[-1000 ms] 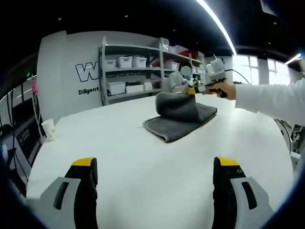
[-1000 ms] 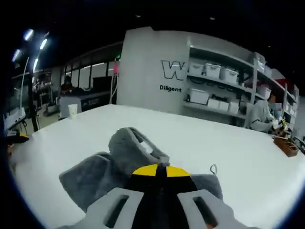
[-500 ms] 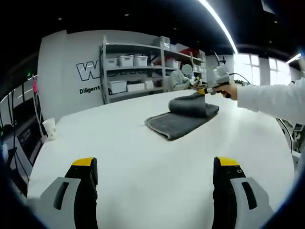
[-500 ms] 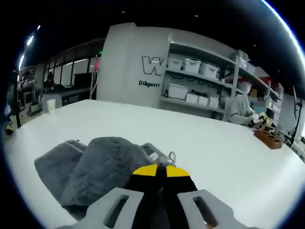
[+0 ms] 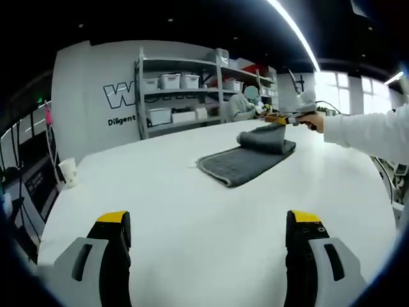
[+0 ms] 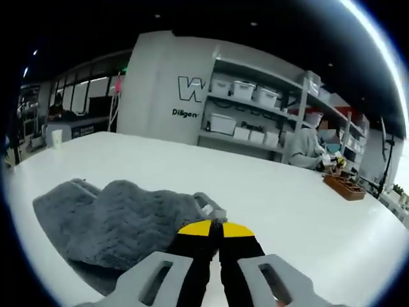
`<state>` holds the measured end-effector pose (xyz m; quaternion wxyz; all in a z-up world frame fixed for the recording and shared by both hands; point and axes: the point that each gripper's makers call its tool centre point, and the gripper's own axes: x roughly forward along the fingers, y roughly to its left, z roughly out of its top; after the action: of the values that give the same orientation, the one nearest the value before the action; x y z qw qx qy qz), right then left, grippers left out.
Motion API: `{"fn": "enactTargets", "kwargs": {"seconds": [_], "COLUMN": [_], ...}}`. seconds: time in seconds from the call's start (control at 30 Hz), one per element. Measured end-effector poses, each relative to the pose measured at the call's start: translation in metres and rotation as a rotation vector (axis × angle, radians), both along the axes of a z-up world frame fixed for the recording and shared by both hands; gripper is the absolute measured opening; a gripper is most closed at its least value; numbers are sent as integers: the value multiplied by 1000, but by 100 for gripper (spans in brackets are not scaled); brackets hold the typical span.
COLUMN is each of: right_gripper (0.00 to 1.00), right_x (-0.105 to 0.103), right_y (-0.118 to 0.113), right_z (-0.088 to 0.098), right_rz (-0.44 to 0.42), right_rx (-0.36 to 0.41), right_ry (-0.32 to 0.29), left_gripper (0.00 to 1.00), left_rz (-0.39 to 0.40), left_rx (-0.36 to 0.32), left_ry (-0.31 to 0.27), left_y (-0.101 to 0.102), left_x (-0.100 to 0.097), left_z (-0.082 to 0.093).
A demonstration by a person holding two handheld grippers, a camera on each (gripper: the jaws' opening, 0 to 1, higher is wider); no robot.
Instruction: Open the folded towel by lifting each exposed corner and separating the folded layers until the towel lies flat within the target outline without major curled edges
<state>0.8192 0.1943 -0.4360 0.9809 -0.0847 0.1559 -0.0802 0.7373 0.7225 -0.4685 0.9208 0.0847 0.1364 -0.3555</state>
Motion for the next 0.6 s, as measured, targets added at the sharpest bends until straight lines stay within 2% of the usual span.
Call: {"fn": "enactTargets", "kwargs": {"seconds": [0.1, 0.37, 0.6], "right_gripper": [0, 0, 0], "right_x": [-5, -25, -33], "right_y": [-6, -49, -77], "right_z": [1, -3, -12], "right_rz": [-13, -85, -115], "right_rx": [-3, -17, -30], "right_ry": [-5, 8, 29], "left_gripper": [100, 100, 100], "left_rz": [-5, -14, -11], "left_rx": [10, 21, 27], "left_ry": [10, 13, 16], "left_y": [-3, -6, -5], "left_x": [0, -3, -3], "left_z": [-5, -7, -9]}}
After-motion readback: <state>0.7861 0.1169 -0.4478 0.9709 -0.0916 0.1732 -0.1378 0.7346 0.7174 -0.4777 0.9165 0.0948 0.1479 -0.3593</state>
